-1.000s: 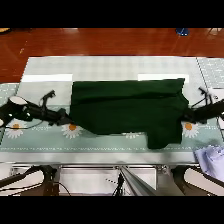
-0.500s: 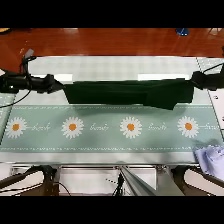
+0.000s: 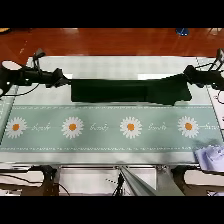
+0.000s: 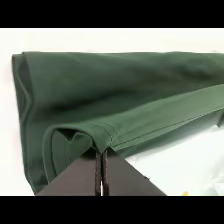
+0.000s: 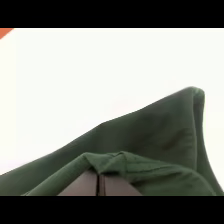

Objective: Fold the shirts.

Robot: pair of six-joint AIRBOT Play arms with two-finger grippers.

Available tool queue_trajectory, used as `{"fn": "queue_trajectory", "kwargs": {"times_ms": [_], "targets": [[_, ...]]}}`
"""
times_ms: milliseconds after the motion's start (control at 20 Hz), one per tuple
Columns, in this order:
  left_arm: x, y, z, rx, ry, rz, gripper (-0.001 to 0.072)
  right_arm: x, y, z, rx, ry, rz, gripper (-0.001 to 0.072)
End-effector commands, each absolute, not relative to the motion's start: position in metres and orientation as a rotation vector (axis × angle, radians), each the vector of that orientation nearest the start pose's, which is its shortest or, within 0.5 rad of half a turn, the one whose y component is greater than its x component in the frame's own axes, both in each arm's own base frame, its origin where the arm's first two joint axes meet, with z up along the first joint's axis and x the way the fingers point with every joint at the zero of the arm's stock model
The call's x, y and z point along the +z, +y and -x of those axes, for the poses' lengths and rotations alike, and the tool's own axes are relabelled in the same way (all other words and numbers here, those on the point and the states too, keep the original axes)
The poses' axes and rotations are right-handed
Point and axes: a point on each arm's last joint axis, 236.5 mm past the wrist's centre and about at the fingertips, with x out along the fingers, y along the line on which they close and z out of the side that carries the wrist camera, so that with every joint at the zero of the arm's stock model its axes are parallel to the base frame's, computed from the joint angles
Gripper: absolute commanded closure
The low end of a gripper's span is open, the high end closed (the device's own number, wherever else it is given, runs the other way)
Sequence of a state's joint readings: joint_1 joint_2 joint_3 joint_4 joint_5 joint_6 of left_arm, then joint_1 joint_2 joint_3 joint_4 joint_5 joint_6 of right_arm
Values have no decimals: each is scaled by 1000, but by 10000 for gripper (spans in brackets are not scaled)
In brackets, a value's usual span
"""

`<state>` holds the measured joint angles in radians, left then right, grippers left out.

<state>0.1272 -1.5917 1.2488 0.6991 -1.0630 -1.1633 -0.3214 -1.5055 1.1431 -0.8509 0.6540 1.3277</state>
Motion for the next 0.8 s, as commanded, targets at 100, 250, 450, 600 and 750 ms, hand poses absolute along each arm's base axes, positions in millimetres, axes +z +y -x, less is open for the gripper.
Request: {"fn": "queue_trajectory", "kwargs": {"times_ms": [100, 250, 450, 600, 750], "targets": [[-62, -125, -470, -487, 1232, 611, 688, -53, -68, -503, -94, 884, -708, 682], [-71, -124, -470, -482, 1248, 618, 426, -53, -65, -501, -45, 898, -631, 565], [-48, -110, -471, -512, 1238, 627, 167, -38, -82, -490, 27, 996, -401, 276], [-17, -103, -467, -571, 1236, 618, 188, -30, -144, -464, -136, 1140, -141, 227], [2, -106, -466, -601, 1216, 595, 190, -29, -171, -445, -201, 1217, -61, 105]]}}
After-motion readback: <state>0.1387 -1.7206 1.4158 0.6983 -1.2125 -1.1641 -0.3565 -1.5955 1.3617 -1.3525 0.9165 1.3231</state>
